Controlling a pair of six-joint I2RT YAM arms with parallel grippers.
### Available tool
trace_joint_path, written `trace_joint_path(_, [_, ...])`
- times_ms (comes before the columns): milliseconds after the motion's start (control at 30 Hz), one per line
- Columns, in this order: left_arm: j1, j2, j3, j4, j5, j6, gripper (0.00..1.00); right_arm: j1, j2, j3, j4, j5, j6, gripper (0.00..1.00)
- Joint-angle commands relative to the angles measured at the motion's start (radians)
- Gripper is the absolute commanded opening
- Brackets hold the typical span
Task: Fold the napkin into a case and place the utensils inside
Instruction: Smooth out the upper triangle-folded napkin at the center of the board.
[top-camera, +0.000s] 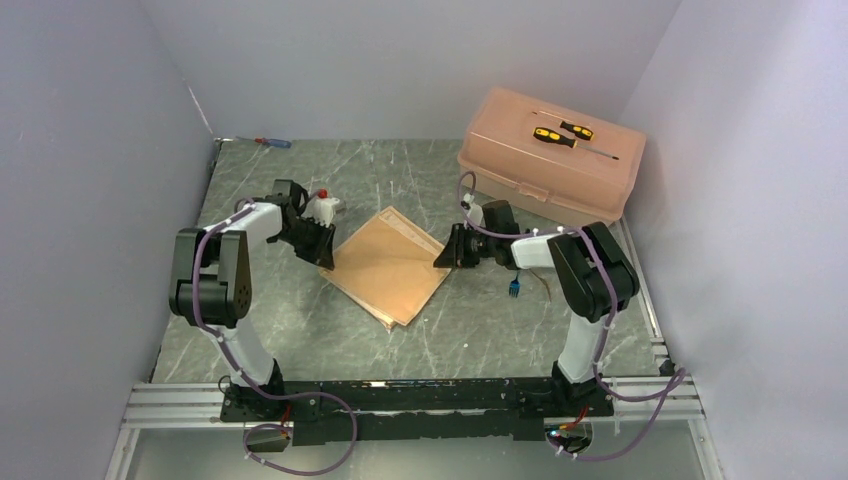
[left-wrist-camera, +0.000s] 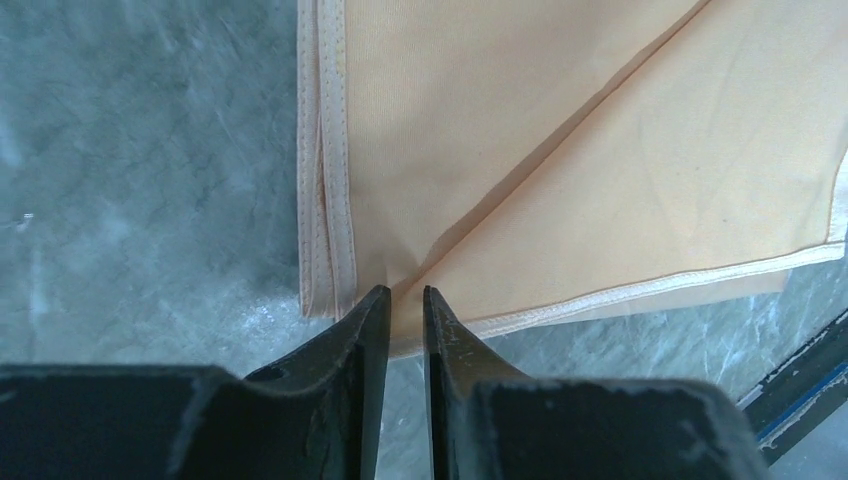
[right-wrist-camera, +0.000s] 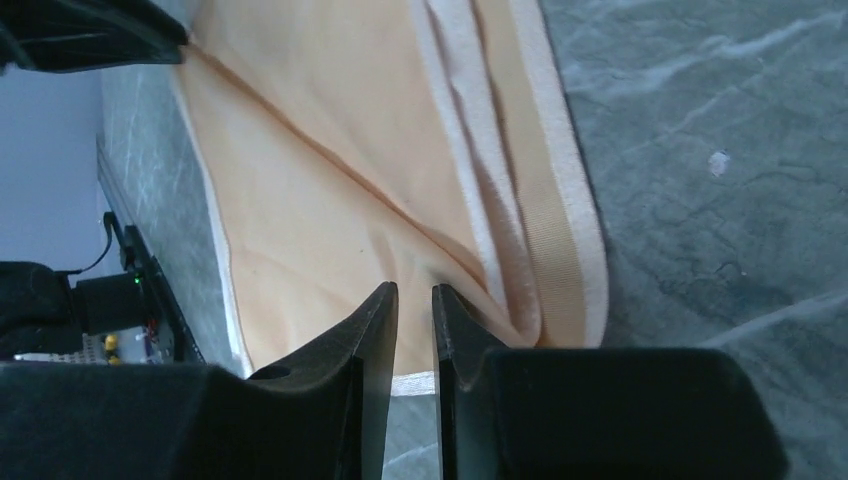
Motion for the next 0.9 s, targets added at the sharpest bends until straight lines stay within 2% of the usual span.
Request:
trace_joint_path(0, [0.018,-0.104,0.095,-0.058,0.034,0.005,0.25,-0.008,0.047,-0.017,0.132,0.014,0.061,0.22])
trace_joint_path(167, [0.025,-0.149,0.155,-0.187,0.11,0.081,0.28,-0.016,0.037,-0.033,0.108,0.011,0.038,0.22])
trace_joint_path(333, [0.027,-0.12,0.081,-0.272,0.079,0.261,0.26,-0.016,0.007,-0.04,0.094,-0.001,0.027,0.22])
trace_joint_path(467, [0.037,-0.127,-0.015,-0.172,-0.009,0.319,0.26,-0.014,-0.034,-0.047,0.089,-0.009,0.034,0.26])
trace_joint_path(667, [0.041,-0.146,-0.065,-0.015,-0.084,0.293,0.23,0.047,-0.154,-0.013,0.029,0.052,0.031,0.27])
trace_joint_path(867, [0.04,-0.09,-0.033,0.027,-0.06,0.276,0.22,0.105,-0.082,0.126,0.003,0.068,0.047,0.28])
